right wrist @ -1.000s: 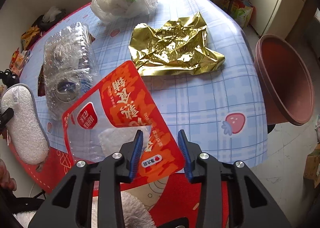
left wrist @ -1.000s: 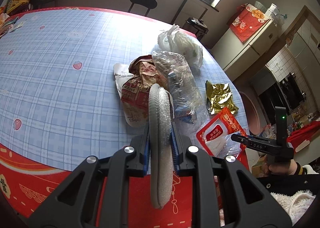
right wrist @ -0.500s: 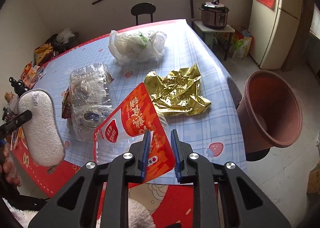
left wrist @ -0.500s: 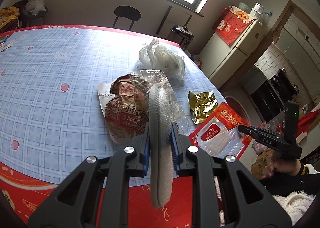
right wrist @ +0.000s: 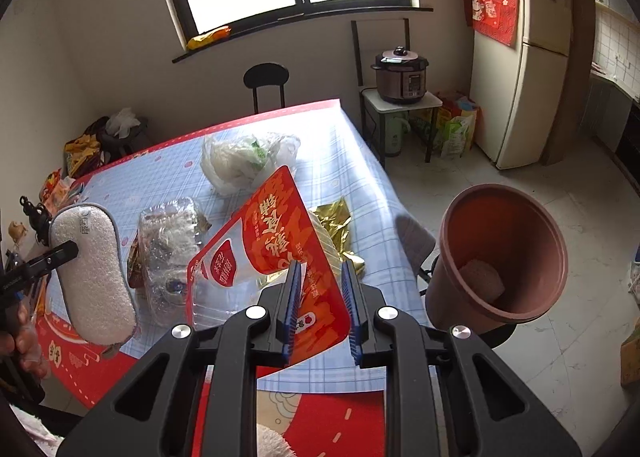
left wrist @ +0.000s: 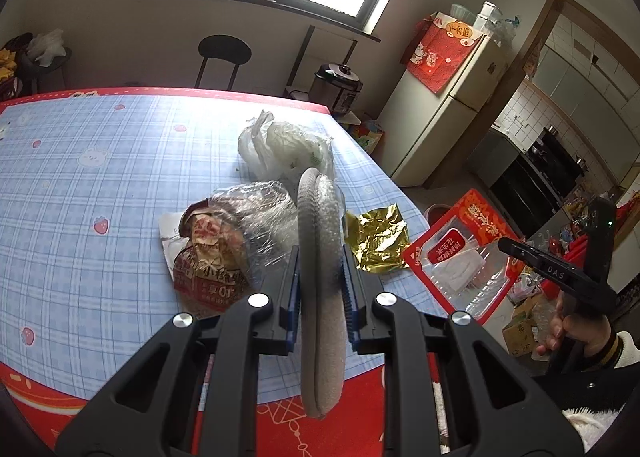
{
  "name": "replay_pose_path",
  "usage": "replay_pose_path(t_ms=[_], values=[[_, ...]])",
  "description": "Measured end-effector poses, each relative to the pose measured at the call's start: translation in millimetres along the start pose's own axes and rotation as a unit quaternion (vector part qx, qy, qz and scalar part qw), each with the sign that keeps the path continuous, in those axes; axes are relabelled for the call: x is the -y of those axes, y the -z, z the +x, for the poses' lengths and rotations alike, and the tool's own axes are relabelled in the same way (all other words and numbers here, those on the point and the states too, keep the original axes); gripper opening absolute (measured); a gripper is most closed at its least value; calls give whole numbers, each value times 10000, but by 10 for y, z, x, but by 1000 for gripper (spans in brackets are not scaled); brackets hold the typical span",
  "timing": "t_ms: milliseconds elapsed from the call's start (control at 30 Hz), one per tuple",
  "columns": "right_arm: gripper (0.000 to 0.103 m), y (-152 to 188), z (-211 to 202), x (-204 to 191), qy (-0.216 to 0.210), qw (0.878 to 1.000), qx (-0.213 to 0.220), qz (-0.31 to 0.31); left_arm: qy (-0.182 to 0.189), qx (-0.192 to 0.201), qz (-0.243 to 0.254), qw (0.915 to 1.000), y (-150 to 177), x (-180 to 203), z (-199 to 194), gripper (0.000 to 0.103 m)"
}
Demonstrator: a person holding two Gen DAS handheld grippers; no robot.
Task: Collect trash
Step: 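Carry the package over the brown bucket and open the right tool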
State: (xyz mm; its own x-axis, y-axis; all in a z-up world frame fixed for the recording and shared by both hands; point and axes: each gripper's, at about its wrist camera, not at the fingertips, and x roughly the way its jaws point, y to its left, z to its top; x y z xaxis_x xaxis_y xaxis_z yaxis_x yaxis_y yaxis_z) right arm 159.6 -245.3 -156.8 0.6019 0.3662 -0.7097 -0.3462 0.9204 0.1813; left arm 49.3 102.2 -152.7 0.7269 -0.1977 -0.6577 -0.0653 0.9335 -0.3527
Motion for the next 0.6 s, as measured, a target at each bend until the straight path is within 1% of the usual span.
replay_pose_path(t_ms=[167, 333, 433, 600], values=[[22, -151, -209, 426, 389, 9985, 365, 159, 139, 124, 227, 9996, -213, 299, 74, 22], [22, -296, -351, 981, 873, 9939, 582, 326, 269, 160, 393, 9987, -359, 627, 217, 21], [22, -372, -363, 1337, 1134, 9907, 633, 413, 343, 145, 445, 9983, -419, 819, 319, 21], [22, -508, -250, 1841, 1412, 9869, 599, 491, 366, 106, 530, 9979, -444, 1120, 472, 21]])
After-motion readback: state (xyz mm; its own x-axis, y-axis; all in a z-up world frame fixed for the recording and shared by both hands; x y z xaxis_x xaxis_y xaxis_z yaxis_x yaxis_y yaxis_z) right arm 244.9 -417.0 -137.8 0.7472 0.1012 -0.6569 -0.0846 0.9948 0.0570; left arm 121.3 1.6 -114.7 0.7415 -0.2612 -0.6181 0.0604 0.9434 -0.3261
